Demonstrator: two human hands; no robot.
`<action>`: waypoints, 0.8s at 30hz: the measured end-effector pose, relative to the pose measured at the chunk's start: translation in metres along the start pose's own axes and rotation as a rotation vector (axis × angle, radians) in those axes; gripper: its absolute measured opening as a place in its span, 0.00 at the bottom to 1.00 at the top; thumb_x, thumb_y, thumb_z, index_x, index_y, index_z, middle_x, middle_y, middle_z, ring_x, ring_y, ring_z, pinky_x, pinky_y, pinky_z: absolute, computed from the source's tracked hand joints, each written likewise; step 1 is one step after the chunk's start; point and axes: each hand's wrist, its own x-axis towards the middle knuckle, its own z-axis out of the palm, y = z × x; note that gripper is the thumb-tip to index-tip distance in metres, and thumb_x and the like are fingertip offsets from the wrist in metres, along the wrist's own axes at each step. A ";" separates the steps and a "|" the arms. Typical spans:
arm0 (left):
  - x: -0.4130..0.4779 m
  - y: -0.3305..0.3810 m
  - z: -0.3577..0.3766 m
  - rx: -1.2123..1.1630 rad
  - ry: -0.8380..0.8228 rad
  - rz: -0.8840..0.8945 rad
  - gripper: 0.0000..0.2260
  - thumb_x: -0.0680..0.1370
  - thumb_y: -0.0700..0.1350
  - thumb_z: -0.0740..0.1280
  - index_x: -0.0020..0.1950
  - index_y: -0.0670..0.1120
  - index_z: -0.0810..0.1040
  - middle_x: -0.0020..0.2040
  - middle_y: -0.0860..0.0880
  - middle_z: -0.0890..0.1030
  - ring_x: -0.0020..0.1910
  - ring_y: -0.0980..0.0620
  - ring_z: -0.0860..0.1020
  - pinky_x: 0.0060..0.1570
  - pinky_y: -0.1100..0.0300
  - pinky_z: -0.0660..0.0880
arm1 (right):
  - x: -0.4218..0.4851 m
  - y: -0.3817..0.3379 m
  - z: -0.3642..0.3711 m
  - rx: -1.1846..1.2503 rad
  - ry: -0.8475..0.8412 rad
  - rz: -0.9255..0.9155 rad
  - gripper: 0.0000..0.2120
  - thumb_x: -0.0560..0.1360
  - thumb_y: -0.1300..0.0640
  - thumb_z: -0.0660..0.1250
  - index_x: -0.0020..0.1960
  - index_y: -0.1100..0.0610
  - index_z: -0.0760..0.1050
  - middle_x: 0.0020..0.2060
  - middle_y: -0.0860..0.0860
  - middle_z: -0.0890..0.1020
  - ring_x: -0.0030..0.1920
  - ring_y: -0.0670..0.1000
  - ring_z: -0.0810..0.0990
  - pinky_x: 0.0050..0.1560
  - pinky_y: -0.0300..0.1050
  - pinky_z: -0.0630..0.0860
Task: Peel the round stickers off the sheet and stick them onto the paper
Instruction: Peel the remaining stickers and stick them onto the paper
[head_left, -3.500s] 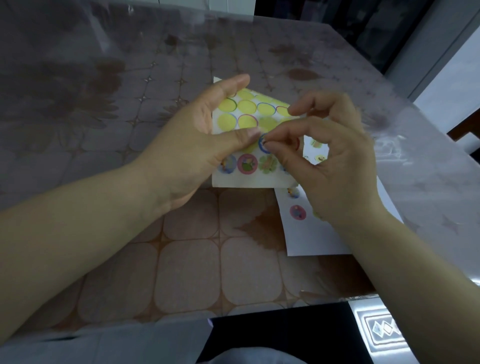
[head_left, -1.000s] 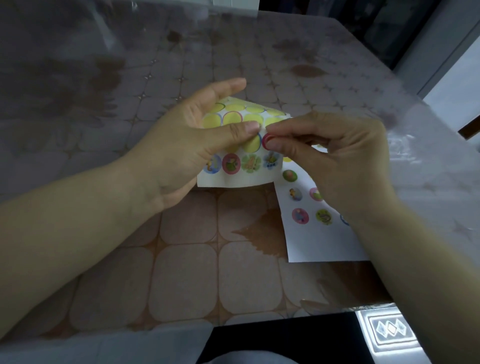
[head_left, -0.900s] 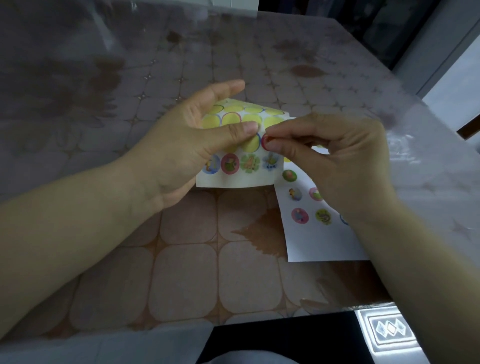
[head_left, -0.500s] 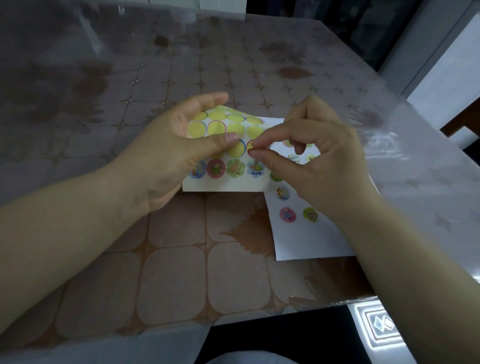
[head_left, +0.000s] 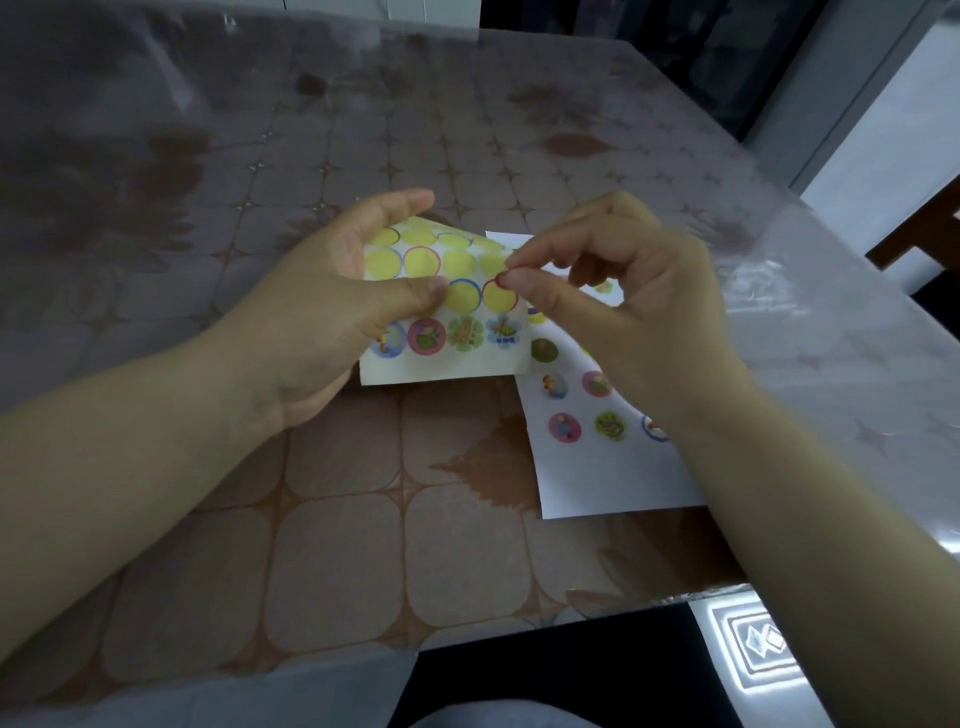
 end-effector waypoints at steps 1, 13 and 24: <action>0.000 0.000 0.000 0.011 -0.011 0.001 0.25 0.71 0.33 0.66 0.64 0.53 0.71 0.59 0.48 0.78 0.53 0.51 0.81 0.53 0.60 0.78 | 0.001 -0.001 0.000 0.038 0.021 0.040 0.05 0.69 0.53 0.73 0.40 0.44 0.79 0.40 0.53 0.77 0.36 0.47 0.72 0.37 0.37 0.71; 0.012 -0.013 -0.020 0.288 -0.061 0.099 0.30 0.67 0.54 0.71 0.66 0.65 0.67 0.70 0.55 0.70 0.68 0.52 0.70 0.67 0.46 0.65 | -0.023 -0.011 -0.098 -0.246 -0.159 0.592 0.06 0.61 0.44 0.69 0.37 0.43 0.82 0.38 0.43 0.83 0.41 0.47 0.78 0.48 0.44 0.71; 0.022 -0.020 -0.027 0.346 -0.147 0.092 0.36 0.65 0.52 0.71 0.69 0.69 0.60 0.71 0.58 0.68 0.70 0.50 0.68 0.67 0.42 0.64 | -0.055 0.007 -0.088 -0.102 -0.157 0.748 0.03 0.62 0.54 0.73 0.36 0.48 0.83 0.37 0.47 0.85 0.44 0.54 0.83 0.55 0.58 0.77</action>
